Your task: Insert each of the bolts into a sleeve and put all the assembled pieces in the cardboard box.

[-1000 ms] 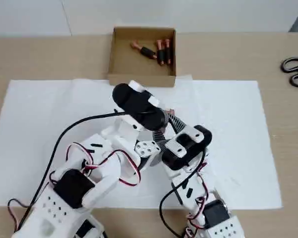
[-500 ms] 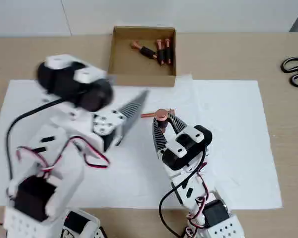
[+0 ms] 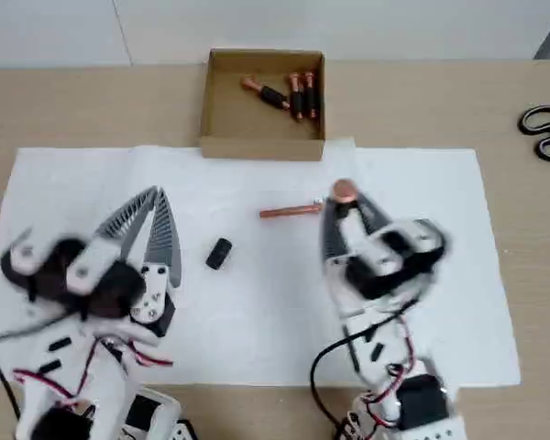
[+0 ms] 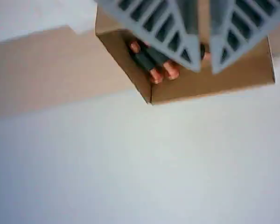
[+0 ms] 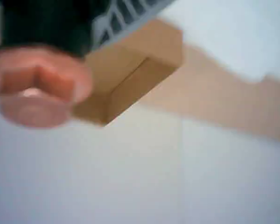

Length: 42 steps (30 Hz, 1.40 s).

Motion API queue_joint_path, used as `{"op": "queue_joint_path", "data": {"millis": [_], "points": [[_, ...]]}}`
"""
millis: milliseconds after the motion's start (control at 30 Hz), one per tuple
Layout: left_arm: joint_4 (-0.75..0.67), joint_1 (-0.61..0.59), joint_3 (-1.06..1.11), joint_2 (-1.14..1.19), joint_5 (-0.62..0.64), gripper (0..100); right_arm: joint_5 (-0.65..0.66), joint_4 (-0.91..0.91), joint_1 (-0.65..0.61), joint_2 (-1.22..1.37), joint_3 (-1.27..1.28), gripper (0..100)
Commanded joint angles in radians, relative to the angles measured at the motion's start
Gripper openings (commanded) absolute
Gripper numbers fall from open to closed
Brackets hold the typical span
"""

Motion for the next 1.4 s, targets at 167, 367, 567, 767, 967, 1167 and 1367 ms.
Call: {"op": "queue_joint_path", "data": {"millis": [167,367,567,767,967,1167,1367], "points": [[-0.084,0.008,0.236,-0.069,0.003,1,-0.049,0.041,0.197,0.331,-0.301,0.3],[-0.086,-0.061,0.303,-0.069,0.003,1,-0.049,-0.131,0.196,0.780,-0.471,0.3],[-0.087,-0.229,0.354,-0.069,0.003,1,-0.051,-0.139,0.194,1.211,-0.804,0.3],[-0.087,-0.324,0.389,-0.071,0.003,1,-0.054,-0.140,0.150,1.580,-1.149,0.3],[-0.087,-0.348,0.386,-0.071,0.026,1,-0.049,-0.137,0.094,1.960,-1.531,0.3],[-0.087,-0.348,0.384,-0.071,0.068,1,0.152,-0.038,0.028,2.353,-1.910,0.3],[-0.087,-0.348,0.384,-0.071,0.071,1,0.381,-0.012,0.005,2.698,-2.256,0.2]]}}
